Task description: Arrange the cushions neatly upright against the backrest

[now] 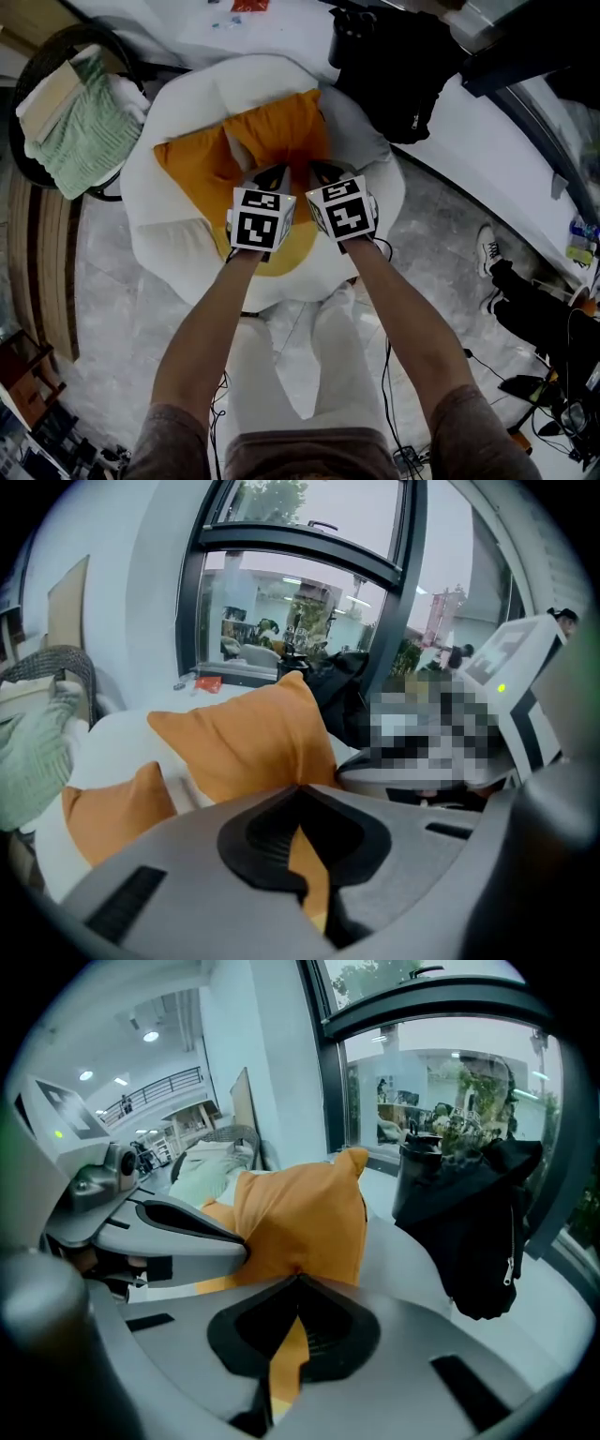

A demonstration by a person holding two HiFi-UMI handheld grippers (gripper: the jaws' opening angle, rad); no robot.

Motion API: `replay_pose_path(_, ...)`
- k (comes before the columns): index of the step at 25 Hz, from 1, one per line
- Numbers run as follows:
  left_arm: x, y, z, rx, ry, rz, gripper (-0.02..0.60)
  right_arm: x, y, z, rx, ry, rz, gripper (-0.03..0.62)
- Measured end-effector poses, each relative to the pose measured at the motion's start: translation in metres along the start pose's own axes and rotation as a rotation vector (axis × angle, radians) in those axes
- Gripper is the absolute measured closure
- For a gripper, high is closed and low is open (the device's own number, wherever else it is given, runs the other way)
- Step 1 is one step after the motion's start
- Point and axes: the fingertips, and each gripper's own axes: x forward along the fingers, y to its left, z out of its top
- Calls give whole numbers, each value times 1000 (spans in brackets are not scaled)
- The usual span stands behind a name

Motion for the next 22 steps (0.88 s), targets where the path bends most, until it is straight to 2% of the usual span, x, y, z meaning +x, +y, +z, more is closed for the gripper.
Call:
replay_pose_path(4, 11, 11, 7, 12, -3, 11, 572, 11, -6, 7, 26, -32, 9, 574)
replay_pose_path(10, 41, 27, -16, 42, 19, 45, 572, 45, -8, -14, 48, -24, 40, 574)
replay_pose_path(16, 63, 37, -34, 18, 39, 49, 571, 71, -13, -30, 67, -25, 55, 574)
replay_pose_path(22, 67, 38, -36, 11, 11, 67, 561, 77, -14, -33, 78, -45, 50, 572)
